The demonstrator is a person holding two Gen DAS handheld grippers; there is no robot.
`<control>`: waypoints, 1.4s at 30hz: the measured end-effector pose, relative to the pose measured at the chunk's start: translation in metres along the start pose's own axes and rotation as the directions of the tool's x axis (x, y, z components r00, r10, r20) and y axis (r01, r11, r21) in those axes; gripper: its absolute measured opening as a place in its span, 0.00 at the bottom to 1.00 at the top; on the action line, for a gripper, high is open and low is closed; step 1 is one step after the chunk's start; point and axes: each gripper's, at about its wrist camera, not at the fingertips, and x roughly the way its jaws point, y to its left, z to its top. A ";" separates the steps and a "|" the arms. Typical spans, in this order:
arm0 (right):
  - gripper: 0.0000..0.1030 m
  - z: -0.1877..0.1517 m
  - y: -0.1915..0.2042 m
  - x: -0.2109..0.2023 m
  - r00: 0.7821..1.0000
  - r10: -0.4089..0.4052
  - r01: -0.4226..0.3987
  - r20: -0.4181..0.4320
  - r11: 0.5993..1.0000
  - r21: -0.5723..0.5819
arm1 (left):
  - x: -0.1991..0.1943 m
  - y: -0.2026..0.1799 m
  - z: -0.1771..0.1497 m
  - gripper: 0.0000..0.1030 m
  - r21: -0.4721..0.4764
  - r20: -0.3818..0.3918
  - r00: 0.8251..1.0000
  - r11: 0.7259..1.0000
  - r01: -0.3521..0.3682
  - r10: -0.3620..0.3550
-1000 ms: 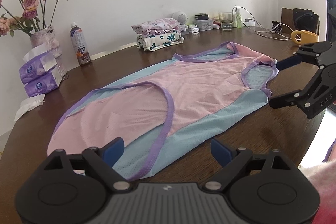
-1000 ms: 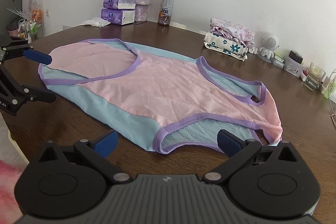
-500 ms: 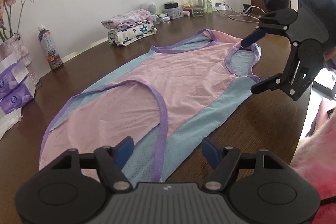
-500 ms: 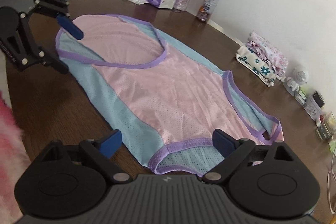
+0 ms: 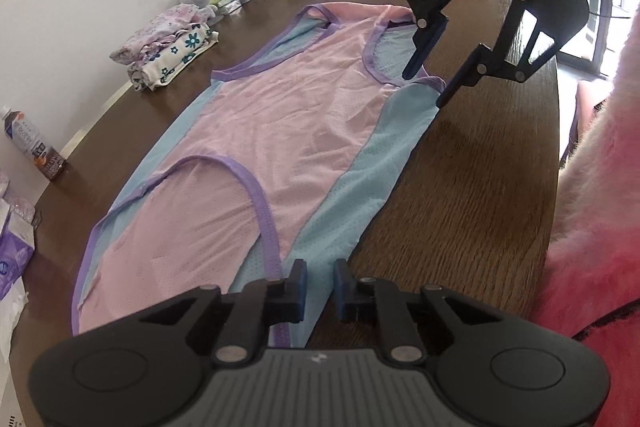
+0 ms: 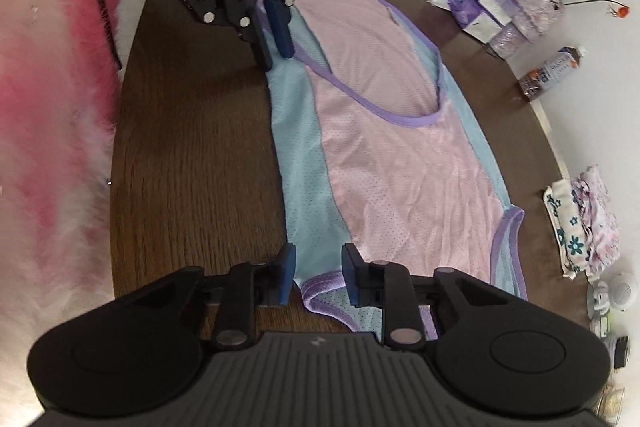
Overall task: Fold clothes
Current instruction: 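Pinch the garment's purple-trimmed edge with the right gripper while the left gripper pinches it too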
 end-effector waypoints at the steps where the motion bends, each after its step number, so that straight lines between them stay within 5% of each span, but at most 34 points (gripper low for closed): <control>1: 0.23 0.001 -0.002 0.000 1.000 0.019 -0.019 -0.006 1.000 -0.017 | 0.000 0.001 0.001 0.15 0.008 -0.008 1.000 1.000 0.006 -0.006; 14: 0.23 -0.001 -0.029 0.013 0.979 0.174 -0.178 -0.104 0.983 -0.033 | 0.006 0.014 0.013 0.15 0.134 -0.093 0.988 0.981 0.138 -0.127; 18: 0.22 -0.002 -0.032 0.013 0.976 0.189 -0.192 -0.110 0.981 -0.018 | 0.008 0.019 0.015 0.18 0.145 -0.101 0.982 0.974 0.174 -0.160; 20: 0.05 -0.002 -0.034 0.016 0.974 0.195 -0.198 -0.118 0.980 -0.013 | 0.010 0.022 0.017 0.18 0.135 -0.100 0.980 0.973 0.187 -0.174; 29: 0.04 -0.003 -0.046 0.005 0.986 0.158 -0.155 -0.058 0.987 0.043 | 0.008 0.023 0.029 0.29 0.067 -0.020 0.978 0.976 0.208 -0.207; 42: 0.04 -0.007 -0.059 -0.016 0.996 0.076 -0.081 0.044 0.987 0.142 | 0.016 -0.012 0.031 0.37 0.165 0.040 0.998 0.986 0.033 -0.041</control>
